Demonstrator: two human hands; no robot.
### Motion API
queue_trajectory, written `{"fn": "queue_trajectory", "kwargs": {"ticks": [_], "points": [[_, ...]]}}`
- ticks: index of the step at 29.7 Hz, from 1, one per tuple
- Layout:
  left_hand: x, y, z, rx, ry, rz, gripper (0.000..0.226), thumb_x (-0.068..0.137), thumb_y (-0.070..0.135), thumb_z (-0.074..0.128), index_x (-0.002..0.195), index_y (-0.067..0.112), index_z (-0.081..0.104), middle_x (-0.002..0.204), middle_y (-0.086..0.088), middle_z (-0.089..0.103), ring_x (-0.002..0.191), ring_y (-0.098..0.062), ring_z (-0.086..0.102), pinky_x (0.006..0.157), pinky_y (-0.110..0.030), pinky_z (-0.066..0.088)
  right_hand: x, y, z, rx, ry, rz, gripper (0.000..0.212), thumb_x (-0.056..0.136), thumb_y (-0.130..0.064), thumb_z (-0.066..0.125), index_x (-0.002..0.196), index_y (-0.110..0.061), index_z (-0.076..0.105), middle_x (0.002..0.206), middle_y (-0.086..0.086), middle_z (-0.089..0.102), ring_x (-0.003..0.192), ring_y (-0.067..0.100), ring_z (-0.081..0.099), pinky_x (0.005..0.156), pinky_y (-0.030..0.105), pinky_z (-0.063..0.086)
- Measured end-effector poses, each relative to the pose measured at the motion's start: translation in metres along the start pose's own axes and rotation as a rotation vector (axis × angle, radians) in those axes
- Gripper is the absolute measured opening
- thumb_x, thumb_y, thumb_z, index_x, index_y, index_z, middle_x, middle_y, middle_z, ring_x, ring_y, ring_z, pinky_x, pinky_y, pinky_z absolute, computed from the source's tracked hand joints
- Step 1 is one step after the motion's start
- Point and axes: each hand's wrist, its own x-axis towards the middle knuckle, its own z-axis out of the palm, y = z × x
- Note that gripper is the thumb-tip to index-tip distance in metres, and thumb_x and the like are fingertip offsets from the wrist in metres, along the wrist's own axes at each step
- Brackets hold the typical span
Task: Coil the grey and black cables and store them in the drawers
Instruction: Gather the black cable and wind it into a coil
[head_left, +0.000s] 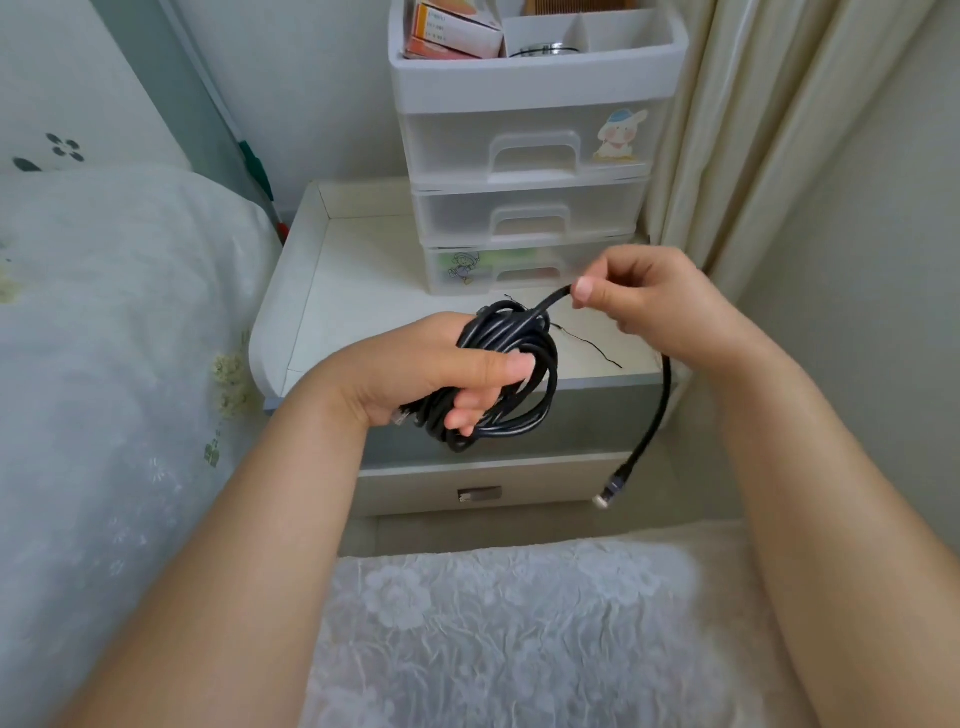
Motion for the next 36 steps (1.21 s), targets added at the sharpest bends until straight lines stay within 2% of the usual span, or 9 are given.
{"fn": "queue_trajectory", "kwargs": {"ticks": [2,4,11,14,20,23,27,31,36], "points": [[-0.001,0.001,0.002,-0.072,-0.003,0.005,0.036,0.090,0.022,0.055,0.055,0.016,0.049,0.046,0.001,0.039,0.039,-0.013,0.039,0.051,-0.029,0.043,0.002,0.004,0.002,0.094,-0.024,0.027,0.032,0.071,-0.052,0.064,0.070,-0.020,0.064,0.052,-0.010,0.038,0.054,0.019,0.028,0.050,0.027,0.027],[-0.001,0.002,0.002,-0.111,-0.007,0.003,0.040,0.092,0.019,0.051,0.052,0.015,0.047,0.045,0.002,0.038,0.038,-0.012,0.038,0.050,-0.028,0.043,0.004,0.004,0.009,0.180,-0.016,0.030,0.029,0.071,-0.049,0.065,0.072,-0.019,0.061,0.053,-0.010,0.040,0.051,0.014,0.031,0.047,0.024,0.027],[-0.002,0.001,0.004,-0.061,-0.012,-0.054,0.034,0.090,0.019,0.054,0.059,0.010,0.043,0.049,-0.002,0.040,0.042,-0.014,0.039,0.054,-0.029,0.044,0.010,0.004,0.017,0.384,0.080,-0.031,0.024,0.082,-0.032,0.068,0.069,-0.019,0.052,0.048,-0.014,0.038,0.044,0.007,0.029,0.042,0.018,0.025],[0.000,0.001,0.005,-0.137,-0.047,-0.013,0.026,0.090,0.020,0.054,0.070,0.006,0.045,0.050,0.000,0.041,0.041,-0.012,0.041,0.053,-0.028,0.046,0.011,0.007,0.024,0.326,0.023,0.011,0.026,0.086,-0.036,0.061,0.069,-0.019,0.051,0.048,-0.013,0.041,0.044,0.006,0.032,0.041,0.018,0.028],[-0.002,0.001,0.004,-0.364,-0.097,0.052,0.020,0.084,0.028,0.054,0.087,0.009,0.050,0.054,0.000,0.045,0.043,-0.013,0.044,0.054,-0.028,0.045,0.016,0.008,0.036,0.352,0.009,0.066,0.033,0.080,-0.051,0.063,0.071,-0.021,0.052,0.063,0.007,0.043,0.052,0.017,0.036,0.045,0.022,0.029],[-0.002,0.001,0.003,-0.410,-0.044,0.099,0.024,0.091,0.033,0.051,0.089,0.009,0.050,0.054,0.002,0.046,0.043,-0.012,0.046,0.054,-0.027,0.047,0.015,0.007,0.034,0.393,-0.009,0.085,0.038,0.078,-0.056,0.061,0.077,-0.018,0.054,0.072,0.014,0.040,0.061,0.022,0.032,0.048,0.024,0.027],[0.001,0.000,0.000,-0.530,0.031,0.171,0.038,0.093,0.046,0.042,0.089,0.010,0.051,0.052,0.005,0.047,0.041,-0.009,0.047,0.052,-0.026,0.048,0.014,0.010,0.032,0.423,-0.046,0.130,0.028,0.094,-0.038,0.052,0.077,-0.016,0.052,0.057,0.000,0.033,0.046,0.011,0.023,0.041,0.019,0.021],[0.004,0.003,-0.004,-0.737,0.205,0.245,0.045,0.096,0.052,0.033,0.084,0.013,0.051,0.048,0.008,0.044,0.039,-0.006,0.044,0.053,-0.022,0.044,0.010,0.008,0.040,0.356,-0.061,0.202,0.018,0.100,-0.018,0.046,0.099,-0.018,0.064,0.055,-0.003,0.044,0.043,0.011,0.037,0.040,0.021,0.033],[0.009,0.004,-0.006,-0.991,0.399,0.336,0.045,0.096,0.053,0.037,0.077,0.014,0.049,0.049,0.008,0.043,0.042,-0.006,0.042,0.053,-0.020,0.044,0.002,-0.005,0.065,0.330,-0.125,0.235,0.021,0.099,-0.010,0.043,0.117,-0.011,0.053,0.065,0.003,0.058,0.053,0.017,0.052,0.044,0.025,0.048]]}}
